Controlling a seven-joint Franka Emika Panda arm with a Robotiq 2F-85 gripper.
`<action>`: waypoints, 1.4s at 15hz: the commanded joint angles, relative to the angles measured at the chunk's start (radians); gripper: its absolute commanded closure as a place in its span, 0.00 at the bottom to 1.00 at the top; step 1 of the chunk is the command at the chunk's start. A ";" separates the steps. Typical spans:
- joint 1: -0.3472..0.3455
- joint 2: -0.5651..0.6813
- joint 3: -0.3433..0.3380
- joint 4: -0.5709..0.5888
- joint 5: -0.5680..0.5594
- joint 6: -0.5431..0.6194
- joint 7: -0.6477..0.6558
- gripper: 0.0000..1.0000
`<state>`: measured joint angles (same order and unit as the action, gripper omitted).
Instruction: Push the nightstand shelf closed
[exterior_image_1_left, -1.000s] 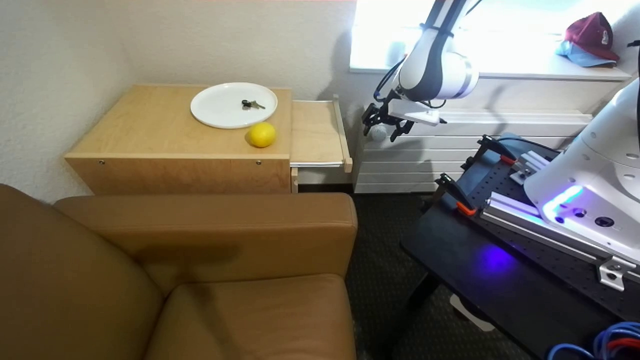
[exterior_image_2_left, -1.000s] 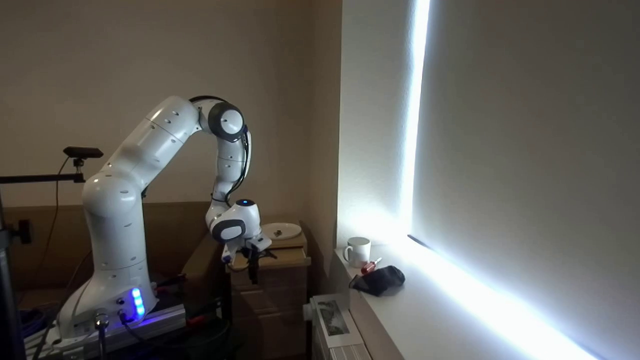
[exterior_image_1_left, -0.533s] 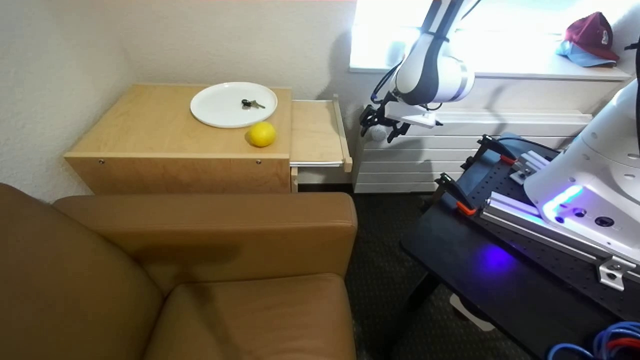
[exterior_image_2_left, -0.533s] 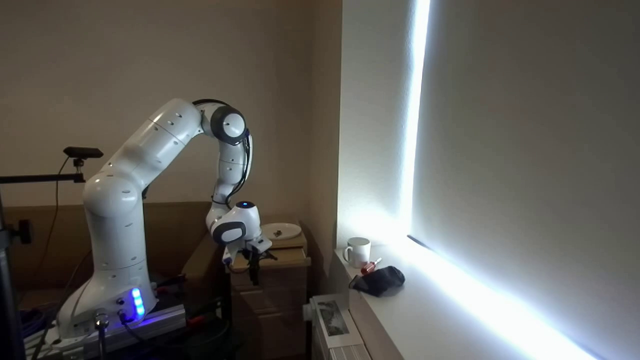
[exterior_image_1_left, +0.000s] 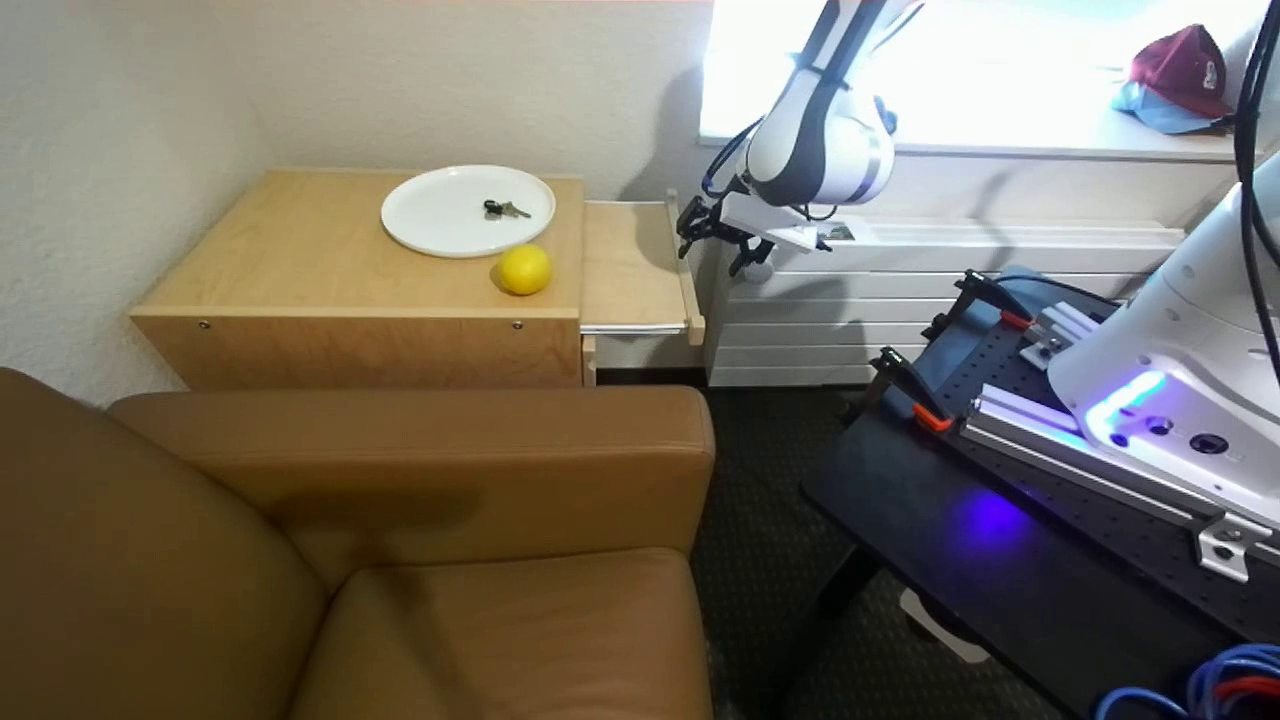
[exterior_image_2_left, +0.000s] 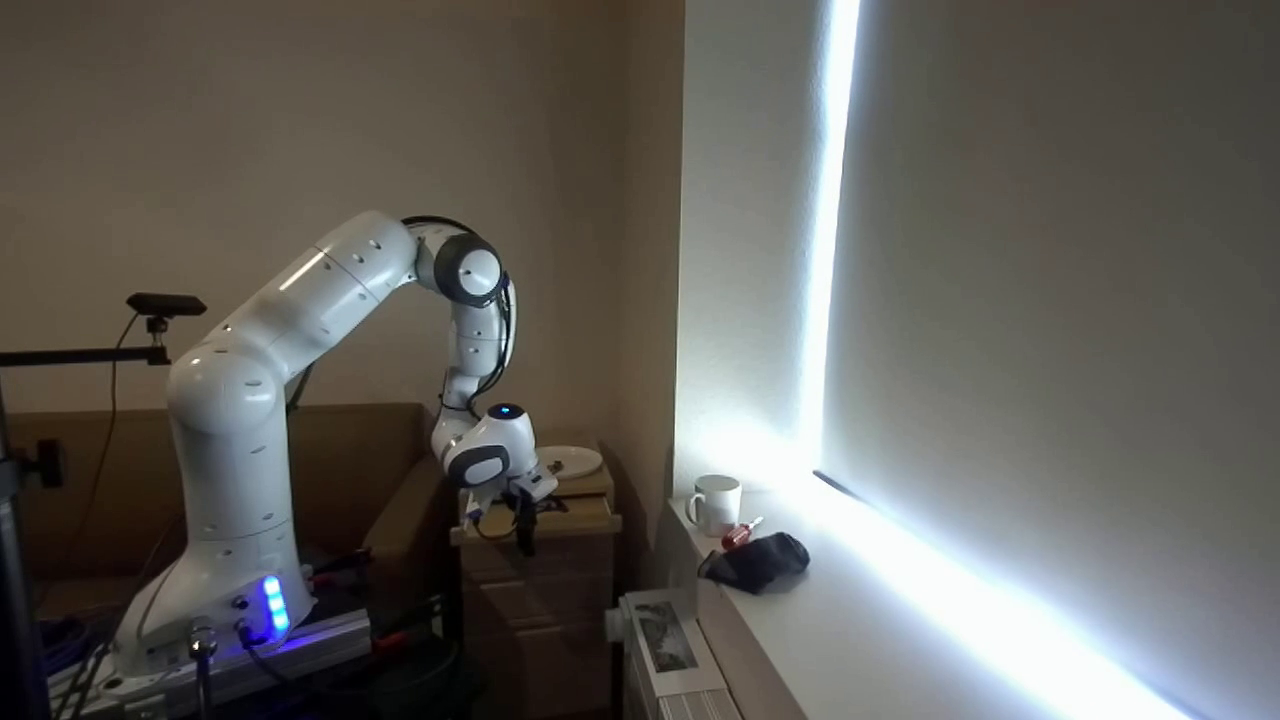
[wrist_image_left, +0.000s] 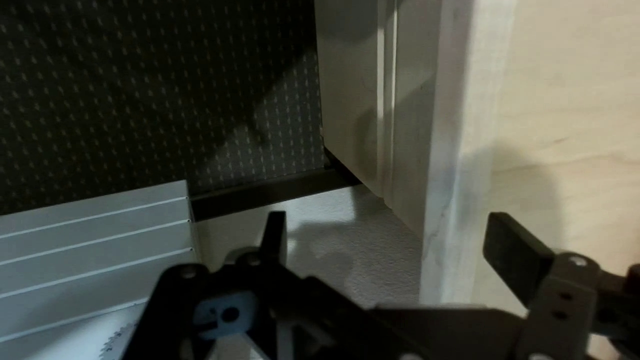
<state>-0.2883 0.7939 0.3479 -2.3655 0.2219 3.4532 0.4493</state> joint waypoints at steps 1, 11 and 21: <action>0.047 -0.006 -0.062 -0.034 0.041 -0.039 0.003 0.00; 0.021 -0.102 -0.040 -0.059 0.051 -0.012 0.026 0.00; 0.085 -0.157 -0.199 -0.058 0.162 -0.294 -0.006 0.00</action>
<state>-0.2136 0.6383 0.1522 -2.4272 0.3529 3.1623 0.4679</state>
